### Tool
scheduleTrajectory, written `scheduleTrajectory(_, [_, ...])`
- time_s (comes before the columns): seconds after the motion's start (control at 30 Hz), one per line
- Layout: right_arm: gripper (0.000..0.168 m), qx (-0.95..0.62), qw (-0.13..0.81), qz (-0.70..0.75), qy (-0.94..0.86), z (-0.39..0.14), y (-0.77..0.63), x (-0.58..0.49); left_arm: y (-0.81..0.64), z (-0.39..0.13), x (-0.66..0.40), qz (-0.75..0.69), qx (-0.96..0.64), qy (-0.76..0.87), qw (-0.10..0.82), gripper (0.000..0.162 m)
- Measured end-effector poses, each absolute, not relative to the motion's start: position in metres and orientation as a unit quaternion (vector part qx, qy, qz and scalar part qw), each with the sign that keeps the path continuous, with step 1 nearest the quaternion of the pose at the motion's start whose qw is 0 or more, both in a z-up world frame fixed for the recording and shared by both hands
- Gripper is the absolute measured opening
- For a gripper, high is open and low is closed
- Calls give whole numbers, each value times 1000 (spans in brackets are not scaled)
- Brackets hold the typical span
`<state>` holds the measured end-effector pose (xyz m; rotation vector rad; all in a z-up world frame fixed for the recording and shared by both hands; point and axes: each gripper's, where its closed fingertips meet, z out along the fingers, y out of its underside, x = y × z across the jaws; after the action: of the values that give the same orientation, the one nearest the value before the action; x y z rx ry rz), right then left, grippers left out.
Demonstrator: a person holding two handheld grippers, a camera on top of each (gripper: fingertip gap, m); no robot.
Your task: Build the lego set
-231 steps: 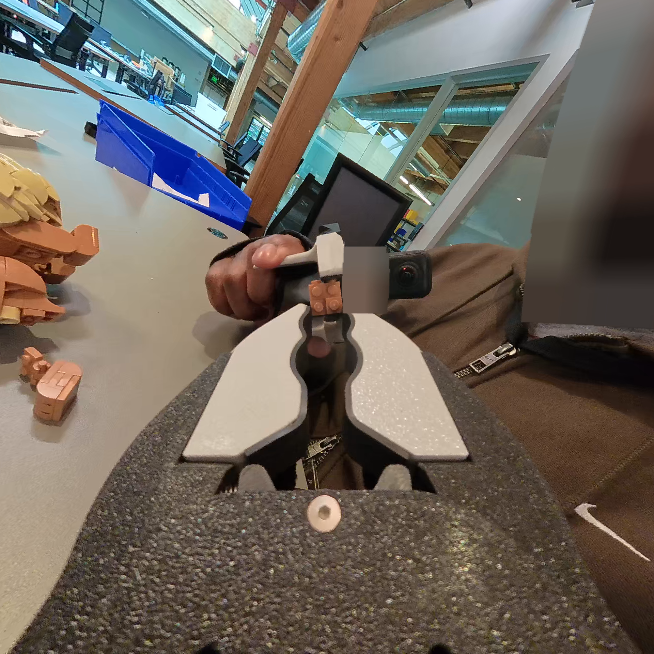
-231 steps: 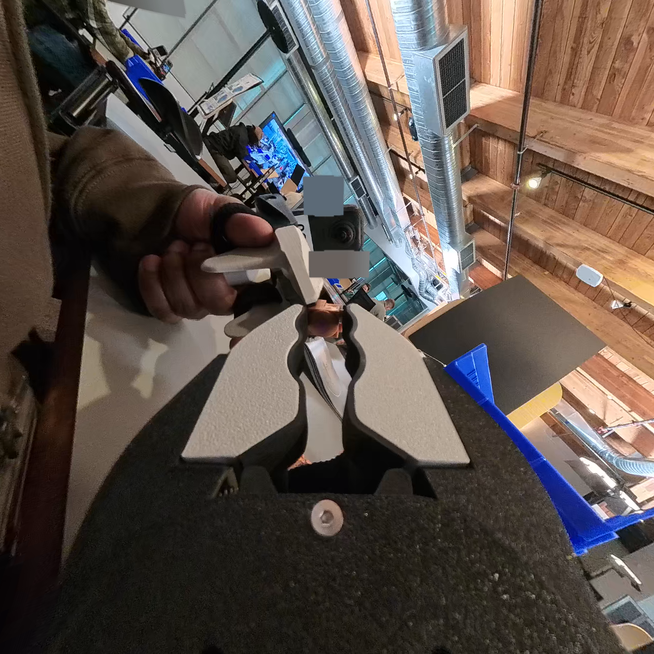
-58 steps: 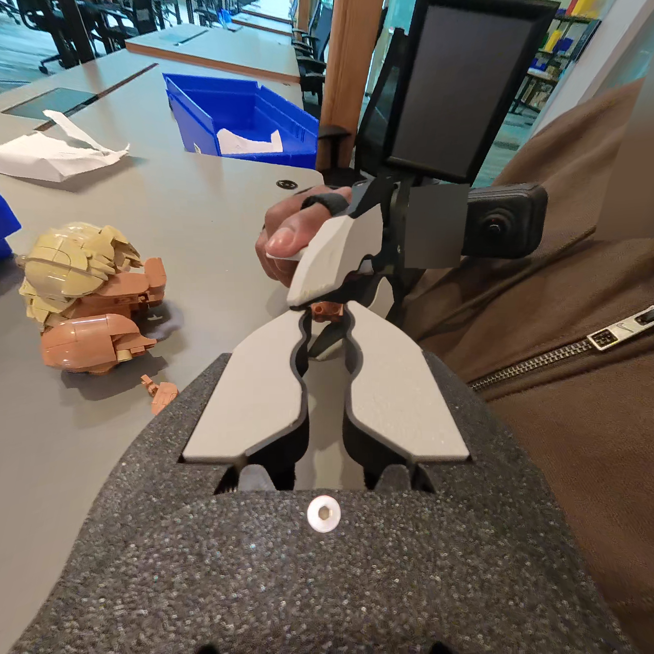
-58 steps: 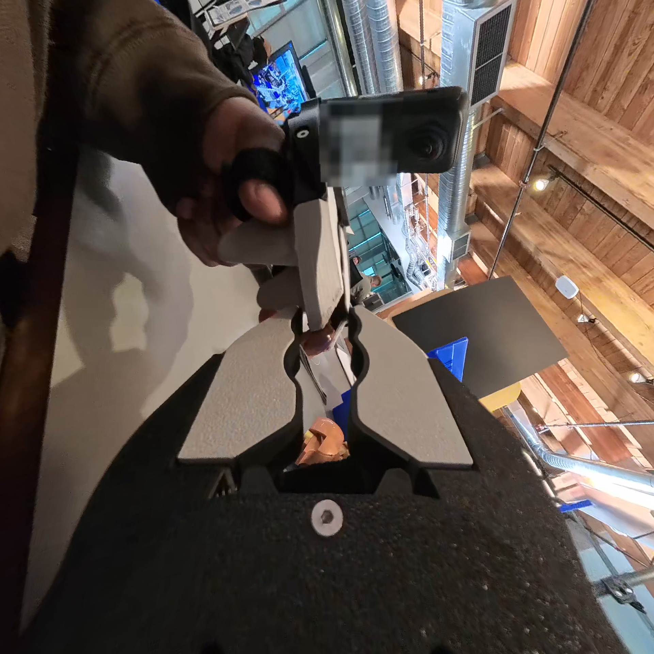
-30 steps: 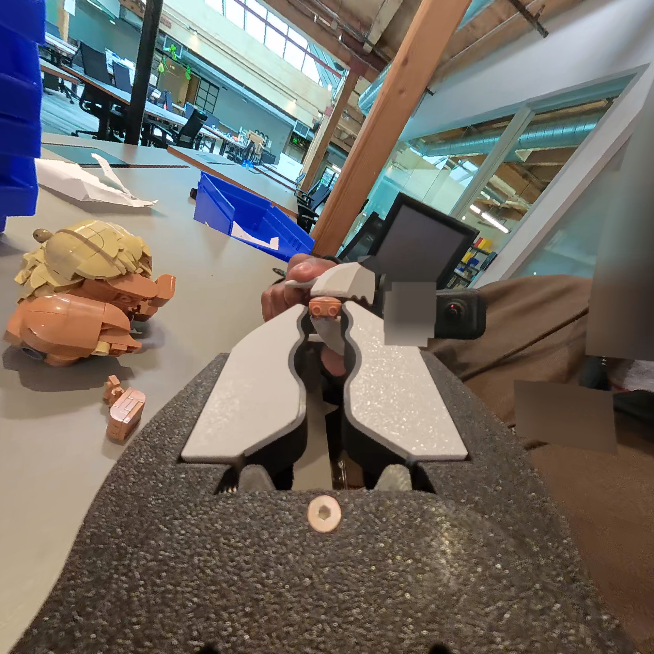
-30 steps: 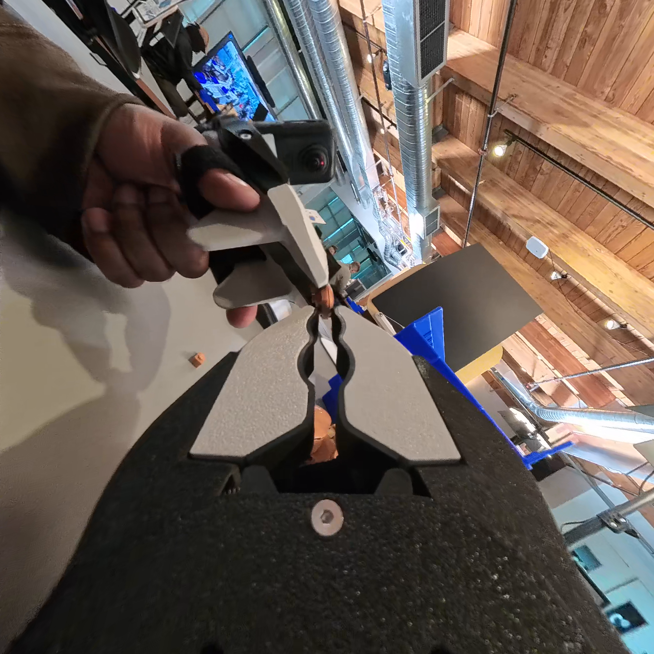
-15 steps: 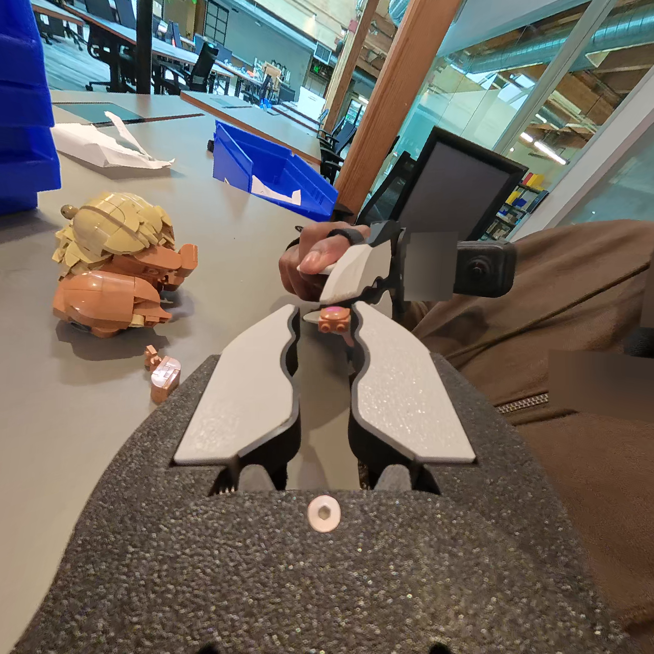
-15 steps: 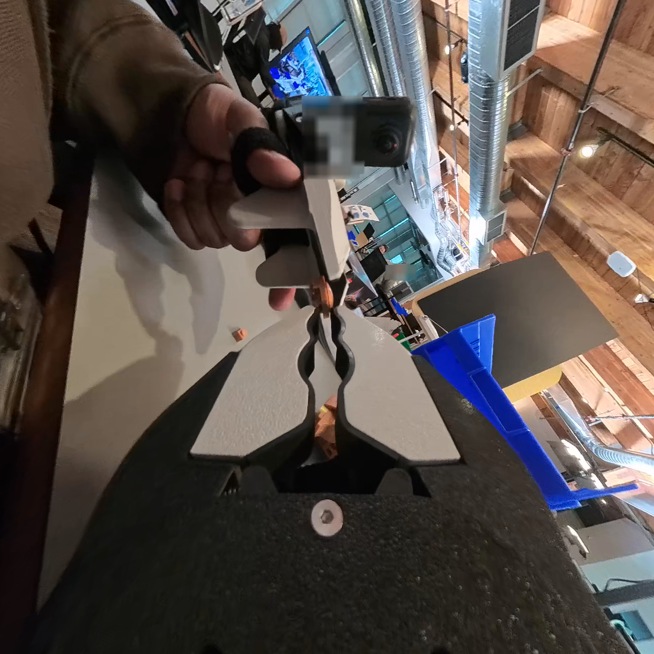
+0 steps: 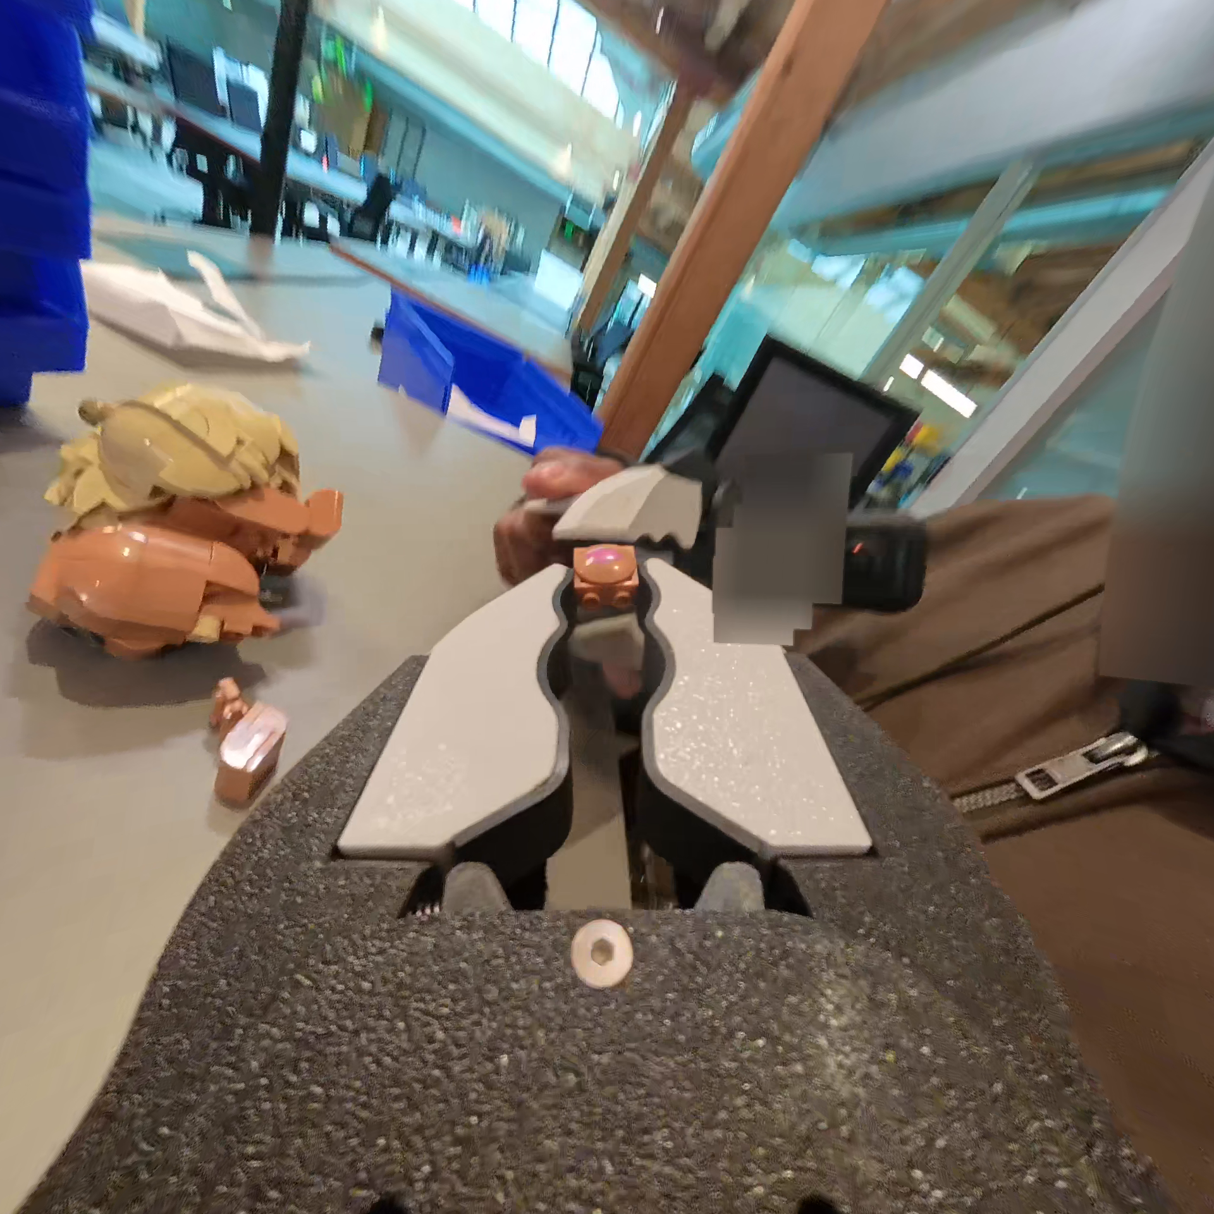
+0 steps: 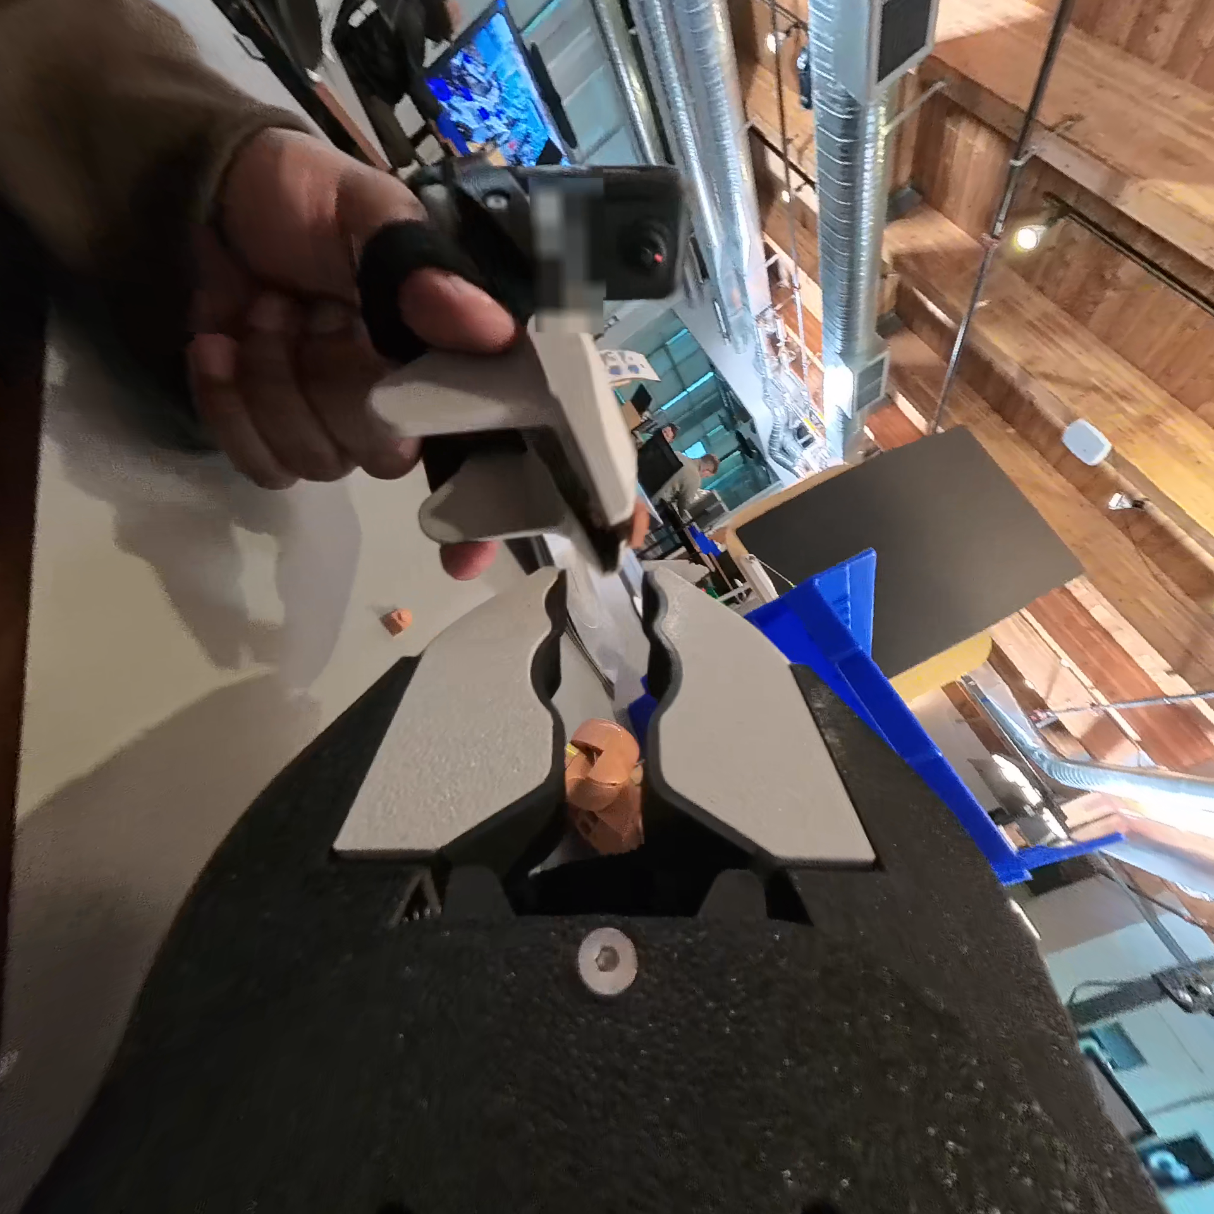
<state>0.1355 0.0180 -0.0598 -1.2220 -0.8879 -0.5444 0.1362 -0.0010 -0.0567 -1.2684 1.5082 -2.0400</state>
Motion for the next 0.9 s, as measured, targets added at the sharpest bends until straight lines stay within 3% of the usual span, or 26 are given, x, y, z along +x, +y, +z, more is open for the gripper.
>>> scheduleTrajectory(0.27, [27, -529, 733, -276, -327, -42, 21, 132, 5, -30, 139, -812, -413, 383, 156, 17])
scheduleTrajectory(0.9, [26, -515, 736, -286, -333, -39, 19, 130, -9, -41, 143, -789, -427, 419, 139, 17])
